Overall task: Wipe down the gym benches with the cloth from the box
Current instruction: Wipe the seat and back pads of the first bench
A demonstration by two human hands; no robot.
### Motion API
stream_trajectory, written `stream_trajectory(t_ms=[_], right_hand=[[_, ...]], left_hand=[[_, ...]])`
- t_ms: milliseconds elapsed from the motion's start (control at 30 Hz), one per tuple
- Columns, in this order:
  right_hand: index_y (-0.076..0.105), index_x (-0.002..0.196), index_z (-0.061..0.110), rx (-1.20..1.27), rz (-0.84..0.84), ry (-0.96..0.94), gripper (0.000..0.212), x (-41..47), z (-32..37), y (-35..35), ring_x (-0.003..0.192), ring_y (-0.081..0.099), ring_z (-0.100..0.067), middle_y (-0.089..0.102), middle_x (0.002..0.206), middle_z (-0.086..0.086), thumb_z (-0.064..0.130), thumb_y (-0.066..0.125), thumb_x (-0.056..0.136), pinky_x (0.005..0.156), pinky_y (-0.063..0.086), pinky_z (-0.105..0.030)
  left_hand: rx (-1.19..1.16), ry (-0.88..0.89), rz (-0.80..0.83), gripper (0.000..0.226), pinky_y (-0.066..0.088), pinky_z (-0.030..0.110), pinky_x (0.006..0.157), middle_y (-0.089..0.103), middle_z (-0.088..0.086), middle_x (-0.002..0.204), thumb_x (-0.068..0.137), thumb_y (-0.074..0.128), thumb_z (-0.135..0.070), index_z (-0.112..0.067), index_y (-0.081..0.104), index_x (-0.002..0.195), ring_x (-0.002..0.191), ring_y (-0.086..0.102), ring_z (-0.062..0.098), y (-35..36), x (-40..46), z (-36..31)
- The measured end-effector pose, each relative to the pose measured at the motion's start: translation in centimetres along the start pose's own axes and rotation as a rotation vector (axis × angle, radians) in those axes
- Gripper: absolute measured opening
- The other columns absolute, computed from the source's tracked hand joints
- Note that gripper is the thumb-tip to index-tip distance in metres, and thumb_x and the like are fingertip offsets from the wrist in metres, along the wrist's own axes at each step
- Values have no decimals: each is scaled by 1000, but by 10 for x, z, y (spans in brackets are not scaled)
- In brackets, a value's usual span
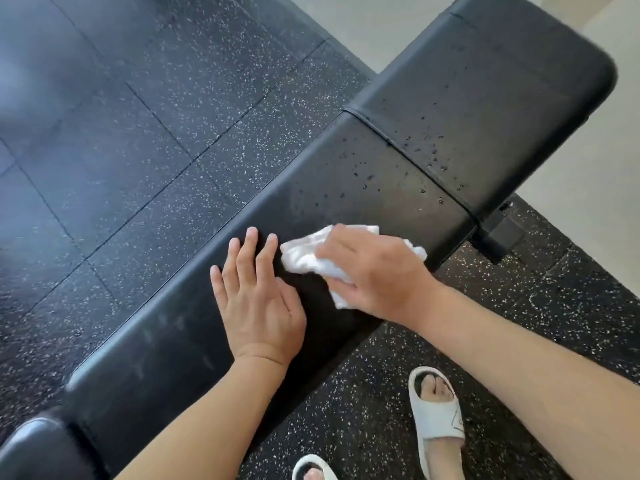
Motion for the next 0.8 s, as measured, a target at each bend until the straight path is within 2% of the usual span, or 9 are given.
stream_trajectory(t_ms=[100, 200, 267, 400, 500, 567, 667, 800], right_hand=[[73, 104, 11, -39, -18, 199, 22, 38, -24, 3, 83, 68, -26, 69, 101, -5, 27, 63, 91, 53, 53, -41], [72, 105, 14, -43, -13, 197, 22, 88, -9, 27, 87, 68, -24, 68, 102, -3, 28, 59, 95, 60, 51, -38], [68, 111, 18, -46, -2, 178, 25, 124, -4, 43, 96, 66, -21, 65, 111, -1, 31, 50, 100, 68, 43, -33], [60, 114, 22, -50, 121, 157, 22, 161, -4, 64, 104, 60, -19, 57, 122, 2, 35, 46, 104, 69, 31, -30], [68, 106, 22, -15, 98, 144, 16, 121, -2, 43, 91, 63, -17, 62, 109, 2, 32, 58, 98, 63, 34, -28], [71, 103, 22, 17, 77, 102, 15, 64, -3, 21, 82, 61, -17, 63, 100, 3, 29, 65, 91, 60, 41, -27], [70, 103, 18, 96, 129, -2, 13, -17, -10, -2, 79, 54, -19, 58, 96, 2, 22, 64, 92, 63, 50, -34], [70, 99, 18, 43, 122, -71, 13, -8, -15, 4, 72, 55, -19, 58, 92, 1, 25, 60, 97, 57, 50, -35]], left_hand=[[17, -1, 12, 63, 10, 58, 129, 32, 1, 168, 91, 39, -23, -23, 43, 154, 159, 20, 28, 1, 0, 1], [24, -1, 7, 65, 11, 59, 129, 33, 3, 168, 88, 40, -23, -21, 45, 153, 159, 23, 30, -1, 0, 0], [32, -3, 9, 65, 12, 60, 128, 35, 4, 167, 88, 40, -23, -21, 45, 152, 158, 24, 31, -2, 2, -2], [54, -4, 36, 65, 13, 60, 128, 36, 5, 166, 88, 41, -23, -20, 46, 153, 157, 24, 32, -2, 3, -3], [59, -4, 44, 66, 13, 61, 128, 35, 4, 166, 87, 42, -22, -20, 47, 153, 157, 24, 32, -3, 3, -3], [58, -5, 47, 66, 13, 61, 128, 34, 3, 167, 87, 42, -22, -21, 46, 153, 158, 24, 32, -2, 2, -2], [55, -8, 38, 65, 11, 59, 129, 33, 2, 168, 88, 40, -21, -22, 46, 152, 158, 23, 31, -2, 2, -2], [52, -10, 27, 65, 9, 55, 130, 35, 3, 167, 88, 40, -21, -21, 47, 152, 158, 25, 31, -4, 4, -4]])
Point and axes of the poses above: each hand's wrist, its own x-axis towards the middle knuckle, its own y-axis out of the palm, z = x × y, the point moved 6 cm from there along x, towards the middle knuckle
